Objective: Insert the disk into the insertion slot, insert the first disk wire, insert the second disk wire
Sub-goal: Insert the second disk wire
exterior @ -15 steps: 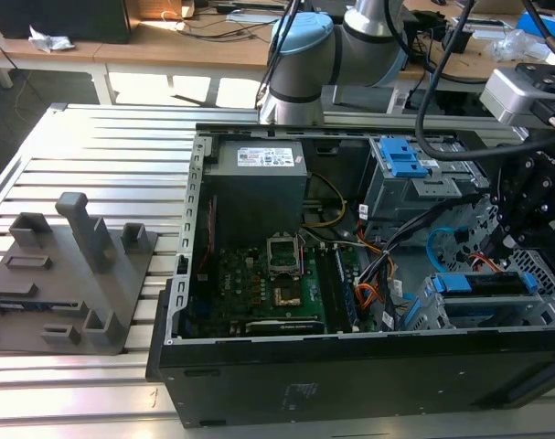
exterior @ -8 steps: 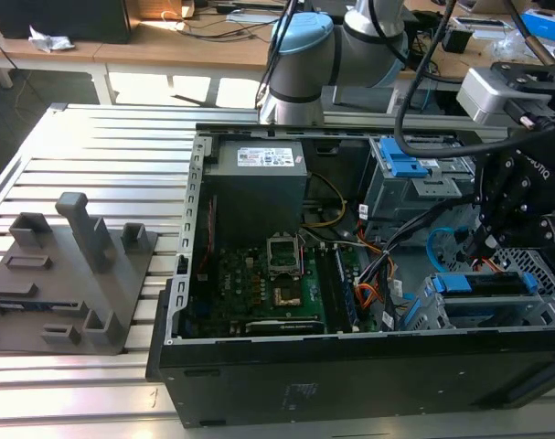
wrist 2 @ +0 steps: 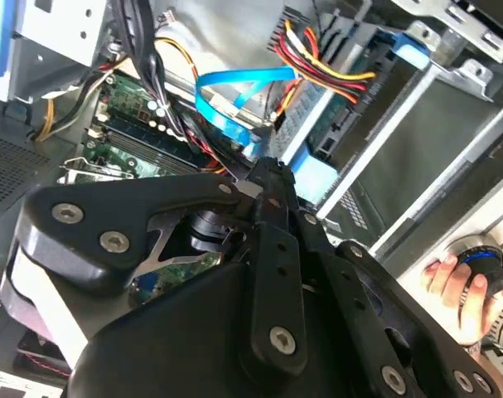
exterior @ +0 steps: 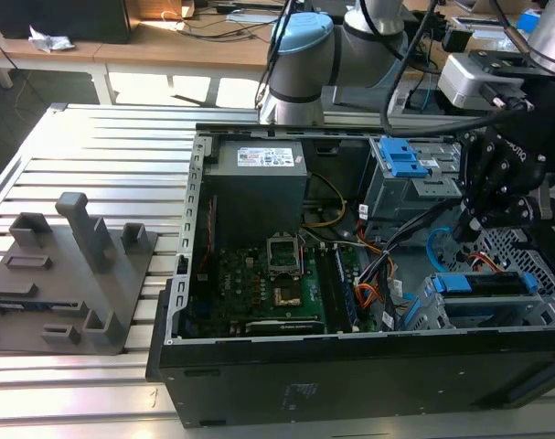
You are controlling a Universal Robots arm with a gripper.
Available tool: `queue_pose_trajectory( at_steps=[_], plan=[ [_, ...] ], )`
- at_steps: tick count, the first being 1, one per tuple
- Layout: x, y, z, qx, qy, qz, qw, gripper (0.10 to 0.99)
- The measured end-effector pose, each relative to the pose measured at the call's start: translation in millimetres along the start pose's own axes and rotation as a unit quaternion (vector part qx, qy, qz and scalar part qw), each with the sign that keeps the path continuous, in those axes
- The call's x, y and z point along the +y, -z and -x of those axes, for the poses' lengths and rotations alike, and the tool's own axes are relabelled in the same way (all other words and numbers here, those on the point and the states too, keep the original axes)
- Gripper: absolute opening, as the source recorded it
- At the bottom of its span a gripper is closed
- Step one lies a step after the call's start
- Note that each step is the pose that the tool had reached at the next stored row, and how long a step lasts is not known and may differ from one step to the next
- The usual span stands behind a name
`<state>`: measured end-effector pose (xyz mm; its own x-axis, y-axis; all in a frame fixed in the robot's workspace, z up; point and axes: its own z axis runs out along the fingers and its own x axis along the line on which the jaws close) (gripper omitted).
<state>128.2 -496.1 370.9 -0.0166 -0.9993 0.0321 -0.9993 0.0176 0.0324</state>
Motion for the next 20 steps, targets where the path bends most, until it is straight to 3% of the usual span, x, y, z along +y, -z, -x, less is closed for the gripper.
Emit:
queue_pose_trajectory(
  at_steps=[2,5,8,11,14,15,17,20],
  plan=[
    [0.2,0.1,12.3,0.0002,0.008,-0.0002,1.0,0.106],
    [0.2,0.0,13.1,0.0018,0.058,-0.0018,0.9983,0.106],
    [0.2,0.0,13.1,0.0026,0.084,-0.0026,0.9965,0.106],
    [0.2,0.0,13.1,0.0026,0.084,-0.0027,0.9965,0.114],
    [0.2,-0.1,13.1,0.0028,0.084,-0.0027,0.9964,0.302],
    [0.2,0.3,13.1,0.0036,0.085,-0.0026,0.9964,0.302],
    [0.4,5.5,12.9,0.01,0.088,-0.0023,0.996,0.302],
    [0.6,11.6,12.8,0.0134,0.091,-0.0022,0.9957,0.302]
  ],
)
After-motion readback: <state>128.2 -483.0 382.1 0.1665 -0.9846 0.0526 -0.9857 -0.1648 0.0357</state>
